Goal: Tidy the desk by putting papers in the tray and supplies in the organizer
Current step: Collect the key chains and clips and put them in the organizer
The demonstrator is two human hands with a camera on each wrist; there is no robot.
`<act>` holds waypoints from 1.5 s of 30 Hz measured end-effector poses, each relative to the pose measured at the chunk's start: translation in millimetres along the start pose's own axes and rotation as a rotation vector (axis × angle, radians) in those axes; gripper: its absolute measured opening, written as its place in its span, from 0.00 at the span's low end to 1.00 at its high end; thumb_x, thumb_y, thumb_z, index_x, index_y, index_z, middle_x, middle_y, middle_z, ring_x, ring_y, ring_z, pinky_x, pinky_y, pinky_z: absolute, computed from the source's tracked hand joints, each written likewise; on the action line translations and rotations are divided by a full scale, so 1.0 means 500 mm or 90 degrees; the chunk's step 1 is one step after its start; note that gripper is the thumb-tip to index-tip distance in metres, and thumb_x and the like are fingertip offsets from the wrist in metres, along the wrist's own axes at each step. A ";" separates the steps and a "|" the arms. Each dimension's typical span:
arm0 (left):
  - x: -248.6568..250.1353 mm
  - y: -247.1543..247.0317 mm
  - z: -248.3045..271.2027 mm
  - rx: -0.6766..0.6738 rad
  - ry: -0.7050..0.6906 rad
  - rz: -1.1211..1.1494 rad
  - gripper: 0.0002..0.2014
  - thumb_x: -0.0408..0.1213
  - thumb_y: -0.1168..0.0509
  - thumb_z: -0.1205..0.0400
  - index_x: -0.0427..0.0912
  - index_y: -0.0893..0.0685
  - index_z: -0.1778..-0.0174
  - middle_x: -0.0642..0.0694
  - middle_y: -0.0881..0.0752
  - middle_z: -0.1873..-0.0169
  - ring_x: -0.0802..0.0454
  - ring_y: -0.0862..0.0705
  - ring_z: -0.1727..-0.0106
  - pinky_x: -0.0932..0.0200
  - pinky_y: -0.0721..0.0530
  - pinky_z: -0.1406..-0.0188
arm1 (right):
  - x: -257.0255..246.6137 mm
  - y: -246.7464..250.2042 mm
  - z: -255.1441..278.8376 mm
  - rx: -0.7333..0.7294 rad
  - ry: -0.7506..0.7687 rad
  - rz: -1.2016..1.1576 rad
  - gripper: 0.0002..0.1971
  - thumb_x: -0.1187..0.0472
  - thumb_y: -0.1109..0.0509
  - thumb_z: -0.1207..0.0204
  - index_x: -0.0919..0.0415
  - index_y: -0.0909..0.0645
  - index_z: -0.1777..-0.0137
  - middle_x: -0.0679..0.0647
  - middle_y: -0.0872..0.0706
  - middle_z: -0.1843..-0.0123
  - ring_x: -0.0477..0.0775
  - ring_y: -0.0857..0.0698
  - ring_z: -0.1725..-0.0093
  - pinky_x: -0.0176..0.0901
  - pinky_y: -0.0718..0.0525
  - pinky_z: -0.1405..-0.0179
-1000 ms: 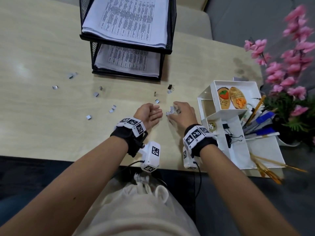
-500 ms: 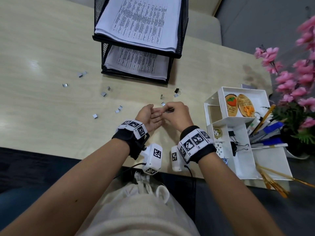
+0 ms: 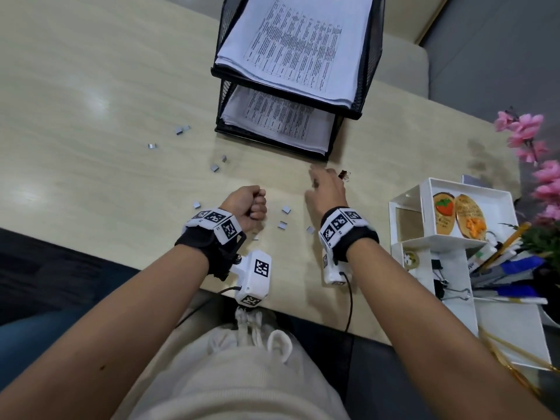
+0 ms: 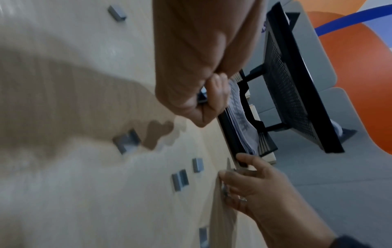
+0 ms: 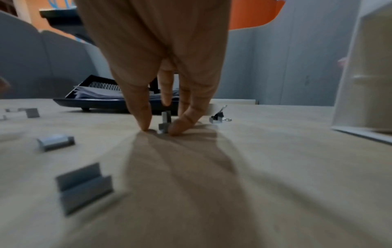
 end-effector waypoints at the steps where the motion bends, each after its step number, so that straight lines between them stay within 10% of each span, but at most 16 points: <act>1: 0.005 0.009 -0.001 0.013 -0.001 0.019 0.19 0.35 0.54 0.13 0.41 0.33 0.71 0.52 0.33 0.93 0.61 0.36 0.94 0.72 0.41 0.97 | -0.005 0.000 -0.007 -0.016 0.008 0.035 0.14 0.78 0.41 0.34 0.69 0.20 0.51 0.67 0.22 0.47 0.65 0.21 0.49 0.45 0.25 0.52; 8: 0.006 0.009 0.011 0.004 -0.018 0.065 0.16 0.32 0.52 0.13 0.32 0.25 0.63 0.37 0.20 0.64 0.46 0.14 0.69 0.63 0.14 0.77 | -0.006 -0.004 0.024 0.031 -0.079 -0.052 0.15 0.80 0.44 0.31 0.73 0.15 0.57 0.61 0.18 0.55 0.61 0.21 0.50 0.41 0.17 0.51; 11: -0.007 -0.009 0.007 -0.032 -0.004 0.065 0.19 0.34 0.54 0.12 0.29 0.24 0.61 0.33 0.18 0.63 0.43 0.16 0.63 0.59 0.13 0.57 | -0.042 0.007 0.068 0.029 -0.073 -0.219 0.09 0.79 0.36 0.31 0.73 0.14 0.59 0.57 0.19 0.64 0.51 0.20 0.65 0.23 0.25 0.75; 14: -0.018 -0.014 0.000 -0.051 0.019 0.070 0.23 0.38 0.56 0.12 0.29 0.22 0.61 0.36 0.15 0.79 0.49 0.15 0.81 0.62 0.12 0.77 | -0.094 0.022 0.107 -0.070 -0.025 -0.356 0.07 0.78 0.30 0.32 0.73 0.13 0.56 0.59 0.16 0.64 0.38 0.20 0.77 0.22 0.22 0.77; 19: -0.019 0.008 0.001 0.003 0.040 0.036 0.20 0.42 0.51 0.13 0.39 0.25 0.69 0.45 0.20 0.88 0.56 0.24 0.90 0.74 0.25 0.90 | -0.081 0.006 0.071 0.003 -0.023 -0.267 0.12 0.73 0.34 0.29 0.64 0.13 0.49 0.62 0.13 0.46 0.59 0.14 0.54 0.42 0.12 0.50; 24: -0.008 0.043 0.011 0.006 0.013 0.001 0.19 0.38 0.54 0.13 0.44 0.33 0.72 0.52 0.32 0.93 0.60 0.38 0.94 0.75 0.44 0.96 | -0.047 -0.054 0.094 -0.166 0.101 0.085 0.17 0.75 0.34 0.31 0.63 0.16 0.43 0.59 0.21 0.37 0.61 0.25 0.36 0.44 0.24 0.38; 30: -0.012 0.064 0.026 0.032 -0.041 0.027 0.13 0.25 0.54 0.16 0.36 0.25 0.60 0.43 0.24 0.70 0.58 0.20 0.86 0.71 0.20 0.87 | -0.038 -0.062 0.114 -0.101 0.096 0.087 0.12 0.78 0.40 0.30 0.72 0.15 0.58 0.63 0.17 0.46 0.63 0.20 0.46 0.46 0.21 0.49; 34: -0.025 0.053 0.030 0.007 -0.037 0.038 0.14 0.29 0.50 0.15 0.31 0.21 0.61 0.39 0.20 0.63 0.50 0.15 0.66 0.66 0.14 0.75 | -0.053 -0.027 0.129 0.011 -0.006 -0.156 0.06 0.77 0.32 0.31 0.71 0.14 0.62 0.64 0.14 0.52 0.51 0.21 0.63 0.24 0.26 0.70; 37: -0.040 0.035 0.028 -0.031 -0.012 0.033 0.22 0.36 0.53 0.14 0.29 0.18 0.63 0.36 0.15 0.67 0.50 0.13 0.72 0.64 0.13 0.76 | -0.093 0.007 0.151 -0.011 0.036 -0.293 0.03 0.76 0.27 0.33 0.71 0.13 0.61 0.62 0.13 0.56 0.46 0.21 0.68 0.17 0.25 0.73; 45: -0.045 0.046 0.038 0.002 -0.008 -0.027 0.21 0.39 0.51 0.13 0.43 0.34 0.74 0.51 0.29 0.92 0.60 0.34 0.94 0.74 0.42 0.96 | 0.006 -0.004 0.145 0.030 -0.176 -0.151 0.15 0.72 0.42 0.23 0.68 0.18 0.41 0.65 0.20 0.36 0.65 0.21 0.36 0.49 0.21 0.36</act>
Point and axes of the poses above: each hand's wrist, its own z-axis away from the middle knuckle, its own y-axis out of the back of the hand, x = y × z, the point moved 1 cm from there along -z, towards the middle knuckle
